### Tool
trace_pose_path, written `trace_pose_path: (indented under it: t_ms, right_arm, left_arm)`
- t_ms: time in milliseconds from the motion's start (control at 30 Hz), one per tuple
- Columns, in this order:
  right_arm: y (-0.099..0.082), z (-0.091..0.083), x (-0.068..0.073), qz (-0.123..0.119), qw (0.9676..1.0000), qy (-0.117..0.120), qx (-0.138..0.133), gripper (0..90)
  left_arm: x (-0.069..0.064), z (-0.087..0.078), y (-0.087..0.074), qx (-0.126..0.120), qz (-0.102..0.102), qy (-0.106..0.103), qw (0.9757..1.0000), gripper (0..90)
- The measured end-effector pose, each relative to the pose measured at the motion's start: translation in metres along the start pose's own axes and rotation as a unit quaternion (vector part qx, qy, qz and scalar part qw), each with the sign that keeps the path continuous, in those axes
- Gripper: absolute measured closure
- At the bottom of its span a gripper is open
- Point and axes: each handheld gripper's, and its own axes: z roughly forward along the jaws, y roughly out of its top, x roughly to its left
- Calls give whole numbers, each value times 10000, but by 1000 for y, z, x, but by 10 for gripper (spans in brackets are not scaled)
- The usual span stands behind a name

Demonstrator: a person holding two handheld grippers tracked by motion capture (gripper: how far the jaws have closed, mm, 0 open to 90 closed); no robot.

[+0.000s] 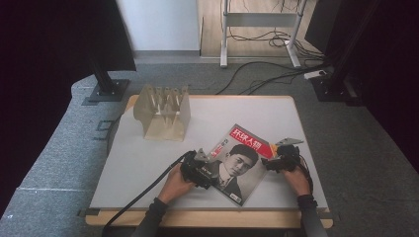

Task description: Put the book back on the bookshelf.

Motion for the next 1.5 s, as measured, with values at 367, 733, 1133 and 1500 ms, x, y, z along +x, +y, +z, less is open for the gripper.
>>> trace_pose_path:
  t_ms: [367, 733, 1133, 1500]
  right_arm:
    - [-9, -5, 18, -62, 9989, 468, 4, 0]
    - [5, 10, 24, -166, 9982, 575, -16, 0]
    - [27, 32, 36, -413, 9963, 759, 9, 0]
    - [49, 54, 69, -725, 9917, 1063, 30, 0]
  left_arm:
    - [-28, -7, -10, -57, 88, -336, 9994, 0]
    - [-21, -26, -15, 38, 417, 84, 9991, 0]
    - [19, -36, -36, -29, -153, 721, 9973, 0]
    - [20, -34, -44, -161, -360, 736, 9965, 0]
